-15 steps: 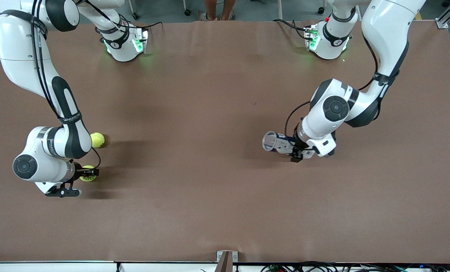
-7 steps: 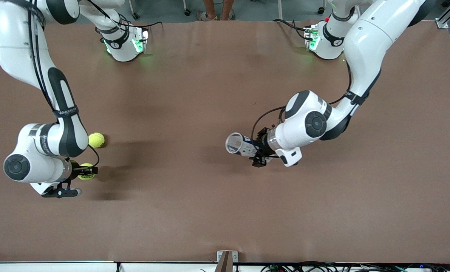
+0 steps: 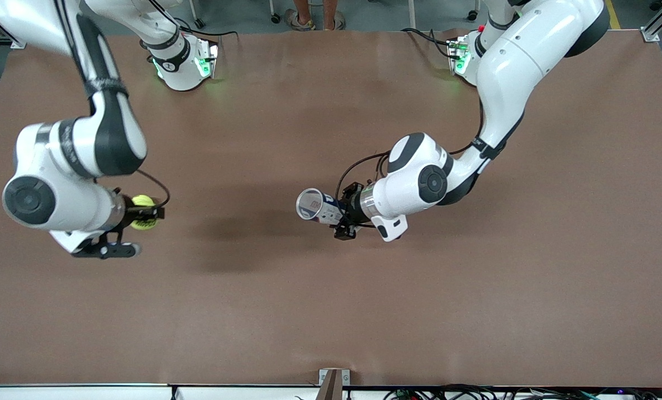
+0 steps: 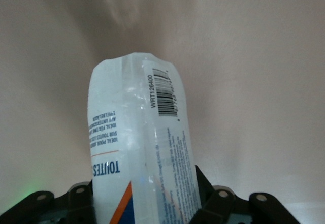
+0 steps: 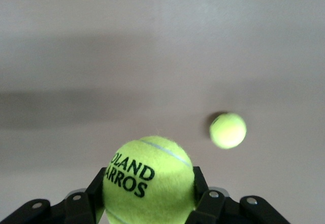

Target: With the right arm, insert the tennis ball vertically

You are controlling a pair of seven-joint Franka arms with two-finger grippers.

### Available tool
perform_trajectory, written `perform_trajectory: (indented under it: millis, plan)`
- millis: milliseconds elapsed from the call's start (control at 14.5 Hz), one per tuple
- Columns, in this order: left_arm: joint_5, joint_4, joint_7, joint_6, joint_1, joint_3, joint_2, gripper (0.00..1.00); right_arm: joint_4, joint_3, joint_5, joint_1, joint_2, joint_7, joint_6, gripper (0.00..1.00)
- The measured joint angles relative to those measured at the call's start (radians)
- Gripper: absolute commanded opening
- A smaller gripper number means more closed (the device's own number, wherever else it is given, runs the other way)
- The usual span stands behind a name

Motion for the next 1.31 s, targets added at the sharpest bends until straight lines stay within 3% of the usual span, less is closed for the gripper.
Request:
perform_trajectory:
  millis: [138, 275, 550, 1032, 1307]
  plan:
    - [-0.065, 0.023, 0.035, 0.051, -0.024, 0.0, 0.039, 0.65, 0.016, 0.003, 0.015, 0.092, -0.02, 0.143, -0.042, 0.42]
    - [-0.156, 0.035, 0.096, 0.086, -0.037, 0.0, 0.062, 0.64, 0.037, 0.003, 0.104, 0.168, -0.02, 0.28, -0.046, 0.42]
    - [-0.414, 0.043, 0.305, 0.102, -0.038, 0.0, 0.07, 0.63, 0.054, 0.001, 0.243, 0.195, -0.017, 0.385, -0.011, 0.42]
    - [-0.752, 0.039, 0.615, 0.292, -0.121, 0.0, 0.083, 0.63, 0.084, 0.001, 0.261, 0.244, -0.006, 0.47, 0.095, 0.43]
    - [-0.803, 0.039, 0.689, 0.353, -0.177, 0.003, 0.128, 0.63, 0.109, 0.001, 0.263, 0.274, 0.012, 0.497, 0.109, 0.43]
